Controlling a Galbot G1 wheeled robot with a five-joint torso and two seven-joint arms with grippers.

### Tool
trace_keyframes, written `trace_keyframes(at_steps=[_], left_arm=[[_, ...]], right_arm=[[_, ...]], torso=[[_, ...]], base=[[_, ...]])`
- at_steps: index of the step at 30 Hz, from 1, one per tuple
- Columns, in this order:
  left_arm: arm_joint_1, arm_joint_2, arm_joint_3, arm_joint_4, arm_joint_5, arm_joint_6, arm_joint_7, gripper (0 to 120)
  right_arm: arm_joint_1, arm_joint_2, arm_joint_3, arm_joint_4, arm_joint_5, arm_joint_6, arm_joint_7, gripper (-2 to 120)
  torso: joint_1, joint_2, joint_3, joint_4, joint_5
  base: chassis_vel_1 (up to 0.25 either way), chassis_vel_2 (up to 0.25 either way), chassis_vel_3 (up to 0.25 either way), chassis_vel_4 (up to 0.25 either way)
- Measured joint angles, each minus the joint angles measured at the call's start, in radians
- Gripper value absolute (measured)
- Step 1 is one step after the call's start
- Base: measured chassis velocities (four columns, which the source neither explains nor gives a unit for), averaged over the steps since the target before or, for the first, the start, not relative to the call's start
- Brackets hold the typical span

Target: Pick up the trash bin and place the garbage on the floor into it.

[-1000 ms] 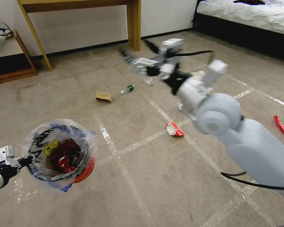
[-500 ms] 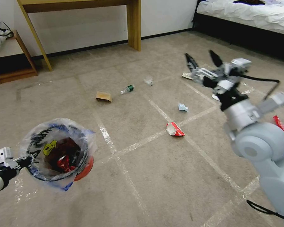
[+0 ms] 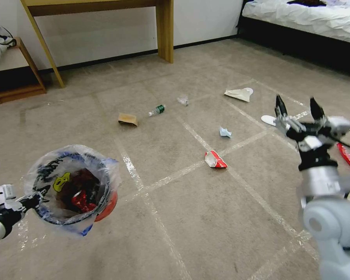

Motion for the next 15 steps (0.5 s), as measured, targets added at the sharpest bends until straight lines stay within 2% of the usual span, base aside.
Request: trace_keyframes(at_steps=[4, 8, 15], left_arm=[[-0.001, -0.006, 0.005, -0.002, 0.002, 0.0, 0.0, 1], [0.001, -0.008, 0.006, -0.001, 0.006, 0.0, 0.001, 1], [0.002, -0.025, 0.006, 0.009, 0.031, 0.0, 0.009, 1]], right_arm=[[-0.026, 0.046, -0.02, -0.021, -0.04, 0.037, -0.011, 100], [-0.03, 0.054, -0.042, -0.029, -0.051, 0.039, -0.007, 100], [-0.006, 0.105, -0.145, -0.089, -0.15, 0.014, 0.035, 100]], torso=[[0.0, 0.0, 0.0, 0.0002, 0.0002], [0.0, 0.0, 0.0, 0.0003, -0.0002], [0.0, 0.0, 0.0, 0.0005, 0.0]], base=[[0.0, 0.0, 0.0, 0.0], [0.0, 0.0, 0.0, 0.0], [0.0, 0.0, 0.0, 0.0]])
